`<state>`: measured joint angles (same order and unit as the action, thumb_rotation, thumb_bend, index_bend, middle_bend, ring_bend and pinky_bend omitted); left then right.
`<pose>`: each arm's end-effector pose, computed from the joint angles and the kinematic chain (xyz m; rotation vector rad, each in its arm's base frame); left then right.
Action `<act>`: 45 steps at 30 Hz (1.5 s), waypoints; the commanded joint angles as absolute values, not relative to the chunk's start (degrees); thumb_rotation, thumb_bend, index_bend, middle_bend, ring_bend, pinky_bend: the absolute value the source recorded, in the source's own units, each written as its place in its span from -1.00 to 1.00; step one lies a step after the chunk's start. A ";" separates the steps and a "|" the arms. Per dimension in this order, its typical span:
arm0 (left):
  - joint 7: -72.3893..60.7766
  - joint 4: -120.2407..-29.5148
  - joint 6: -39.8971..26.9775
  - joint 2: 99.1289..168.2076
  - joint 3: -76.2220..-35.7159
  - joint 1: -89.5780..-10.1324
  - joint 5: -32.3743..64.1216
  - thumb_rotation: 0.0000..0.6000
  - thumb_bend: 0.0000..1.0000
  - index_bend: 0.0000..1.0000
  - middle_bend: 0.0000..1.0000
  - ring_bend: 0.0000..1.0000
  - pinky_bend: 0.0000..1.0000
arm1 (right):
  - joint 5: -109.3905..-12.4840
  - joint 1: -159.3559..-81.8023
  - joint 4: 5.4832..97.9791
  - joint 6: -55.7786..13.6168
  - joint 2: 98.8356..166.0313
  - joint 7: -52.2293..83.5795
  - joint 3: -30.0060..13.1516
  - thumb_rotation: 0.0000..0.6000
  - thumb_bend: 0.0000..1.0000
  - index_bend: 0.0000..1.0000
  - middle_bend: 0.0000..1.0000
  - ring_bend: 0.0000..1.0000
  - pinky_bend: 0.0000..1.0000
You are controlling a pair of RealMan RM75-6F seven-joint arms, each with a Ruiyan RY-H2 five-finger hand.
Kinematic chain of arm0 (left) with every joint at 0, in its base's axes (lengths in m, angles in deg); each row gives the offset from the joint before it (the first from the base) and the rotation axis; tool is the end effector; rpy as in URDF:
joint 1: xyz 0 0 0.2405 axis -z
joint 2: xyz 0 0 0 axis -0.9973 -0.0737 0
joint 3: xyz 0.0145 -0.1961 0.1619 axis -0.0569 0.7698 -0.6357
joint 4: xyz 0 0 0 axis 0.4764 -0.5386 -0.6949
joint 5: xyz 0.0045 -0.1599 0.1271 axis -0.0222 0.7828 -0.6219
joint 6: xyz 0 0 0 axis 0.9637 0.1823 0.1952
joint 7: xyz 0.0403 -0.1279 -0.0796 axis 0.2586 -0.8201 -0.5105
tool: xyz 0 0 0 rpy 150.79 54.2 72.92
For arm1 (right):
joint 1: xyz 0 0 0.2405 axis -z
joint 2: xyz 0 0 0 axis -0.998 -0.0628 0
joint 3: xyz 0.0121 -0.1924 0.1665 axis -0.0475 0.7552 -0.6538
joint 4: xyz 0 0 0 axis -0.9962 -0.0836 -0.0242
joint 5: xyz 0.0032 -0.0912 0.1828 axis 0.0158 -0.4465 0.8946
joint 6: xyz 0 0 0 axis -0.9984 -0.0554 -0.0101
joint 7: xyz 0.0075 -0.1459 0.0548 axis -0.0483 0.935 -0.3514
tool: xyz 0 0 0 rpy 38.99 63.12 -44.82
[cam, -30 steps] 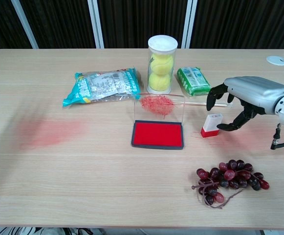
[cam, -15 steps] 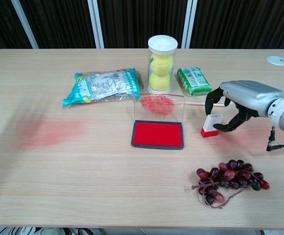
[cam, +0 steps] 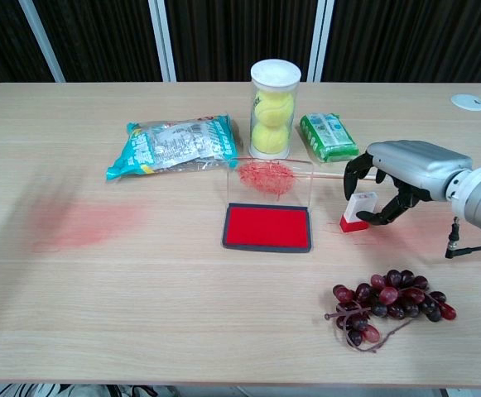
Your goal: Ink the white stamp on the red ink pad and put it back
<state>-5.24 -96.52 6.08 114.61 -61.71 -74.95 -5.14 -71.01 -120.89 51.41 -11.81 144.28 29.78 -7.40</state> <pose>-0.2980 0.2205 0.1426 -1.4729 -0.9913 -0.8692 -0.1940 -0.3321 -0.0413 1.8325 -1.0068 0.8972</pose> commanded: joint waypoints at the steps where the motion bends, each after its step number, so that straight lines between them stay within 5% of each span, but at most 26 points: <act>1: -5.26 -96.53 6.04 114.60 -61.71 -74.94 -5.11 1.00 -0.97 -1.00 -1.00 -1.00 -1.00 | -70.95 -120.96 51.34 -11.90 144.44 29.77 -7.34 1.00 -0.19 -0.01 -0.24 -0.46 -0.35; 17: -5.51 -96.56 5.91 114.50 -61.76 -74.89 -5.08 1.00 -0.97 -1.00 -1.00 -1.00 -1.00 | -70.40 -121.40 50.42 -11.87 145.08 29.68 -7.03 1.00 -0.09 0.06 -0.21 -0.44 -0.35; 45: -5.52 -96.61 6.04 114.51 -61.81 -74.92 -5.14 1.00 -0.97 -1.00 -1.00 -1.00 -1.00 | -74.95 -121.26 53.56 -15.12 143.10 27.43 -5.71 1.00 0.12 0.49 0.24 0.01 0.10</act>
<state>-5.52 -96.61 6.04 114.51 -61.81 -74.92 -5.14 -74.45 -121.15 52.70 -14.79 143.56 27.59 -5.67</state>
